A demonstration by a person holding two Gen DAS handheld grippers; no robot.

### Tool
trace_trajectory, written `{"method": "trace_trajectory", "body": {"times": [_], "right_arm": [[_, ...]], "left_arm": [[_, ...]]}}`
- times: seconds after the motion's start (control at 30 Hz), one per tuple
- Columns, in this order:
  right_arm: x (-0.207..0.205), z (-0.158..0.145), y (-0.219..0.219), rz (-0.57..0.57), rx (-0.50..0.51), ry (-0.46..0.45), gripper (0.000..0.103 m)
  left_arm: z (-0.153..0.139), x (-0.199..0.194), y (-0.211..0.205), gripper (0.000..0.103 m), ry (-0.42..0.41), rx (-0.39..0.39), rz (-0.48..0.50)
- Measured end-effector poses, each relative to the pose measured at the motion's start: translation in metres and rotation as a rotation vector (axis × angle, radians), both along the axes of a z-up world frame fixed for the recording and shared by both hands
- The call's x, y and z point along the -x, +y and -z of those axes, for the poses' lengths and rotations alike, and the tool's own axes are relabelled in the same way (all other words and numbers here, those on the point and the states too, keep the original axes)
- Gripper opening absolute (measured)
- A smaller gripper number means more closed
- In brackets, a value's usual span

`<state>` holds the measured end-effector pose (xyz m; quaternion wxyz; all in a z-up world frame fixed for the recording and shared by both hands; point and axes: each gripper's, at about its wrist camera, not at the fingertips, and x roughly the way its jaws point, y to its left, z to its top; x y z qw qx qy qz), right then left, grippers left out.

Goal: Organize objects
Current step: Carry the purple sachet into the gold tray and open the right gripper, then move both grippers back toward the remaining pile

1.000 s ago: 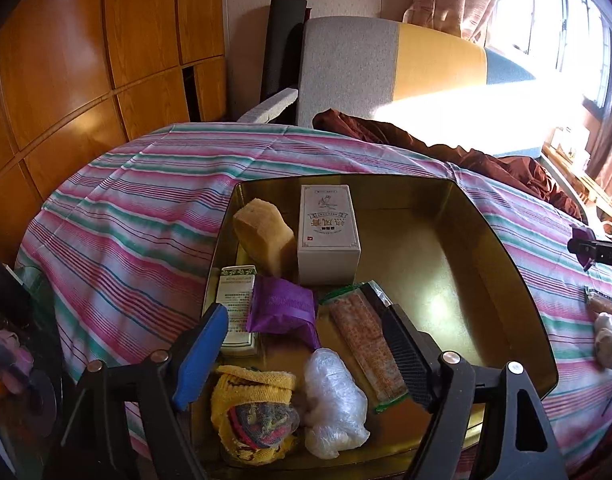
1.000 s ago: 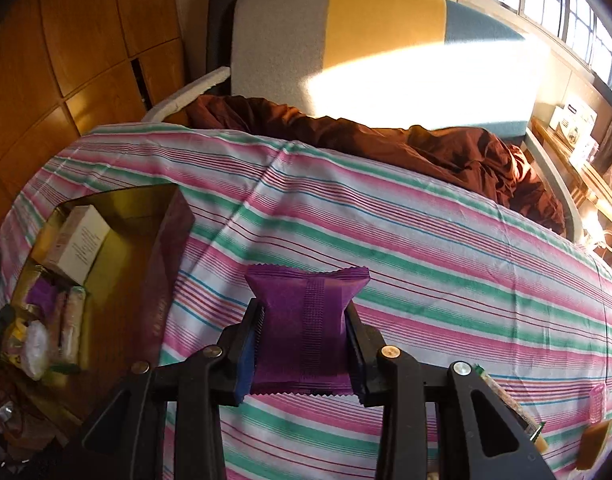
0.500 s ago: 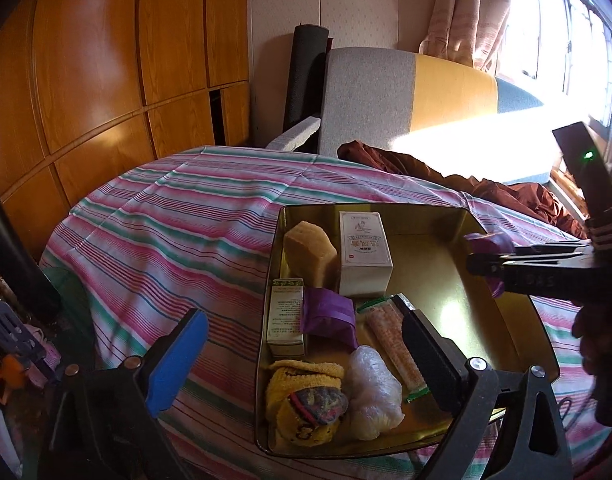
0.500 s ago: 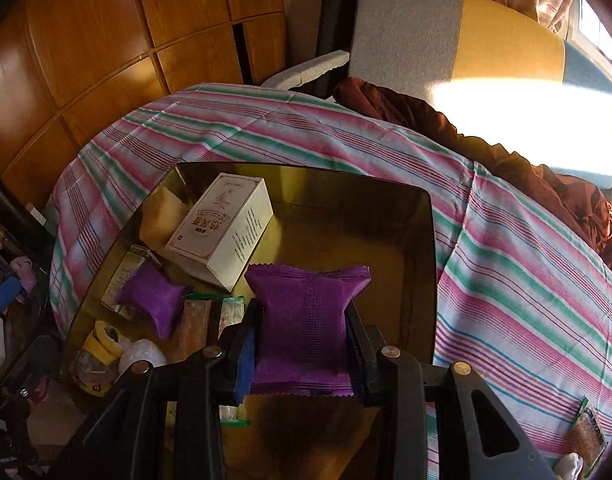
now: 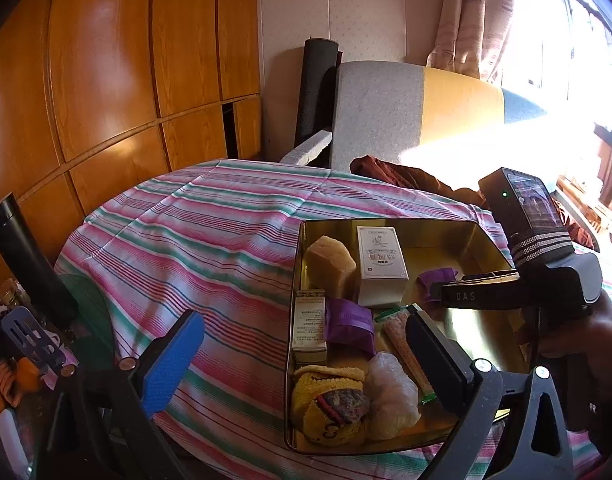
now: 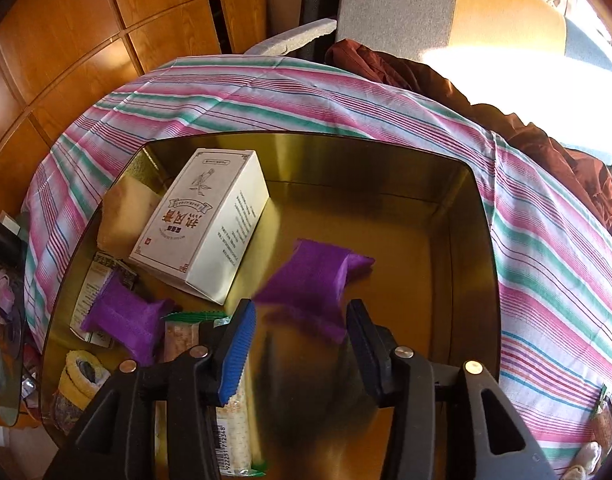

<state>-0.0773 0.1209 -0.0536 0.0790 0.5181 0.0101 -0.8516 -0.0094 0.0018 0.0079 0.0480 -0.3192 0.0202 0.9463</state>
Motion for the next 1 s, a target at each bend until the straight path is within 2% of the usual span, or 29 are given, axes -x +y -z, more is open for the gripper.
{"method": "trace_trajectory", "body": {"times": [0.3,0.5,0.67,1.0], "right_arm": [[-0.011,-0.016,0.000,0.005,0.020,0.051,0.056],[-0.025,-0.032,0.012,0.036,0.040,0.094,0.071],[-0.047,-0.044,0.038,0.090,0.051,0.130,0.077],[-0.096,-0.055,0.111,0.224,0.006,0.168,0.079]], "left_arm": [[0.002,-0.001,-0.001,0.103,-0.004,0.011,-0.009],[0.003,-0.003,0.002,0.103,-0.012,0.021,-0.002],[0.006,-0.003,0.008,0.103,-0.024,0.025,0.016],[0.012,-0.004,0.037,0.103,-0.051,0.056,0.090]]}}
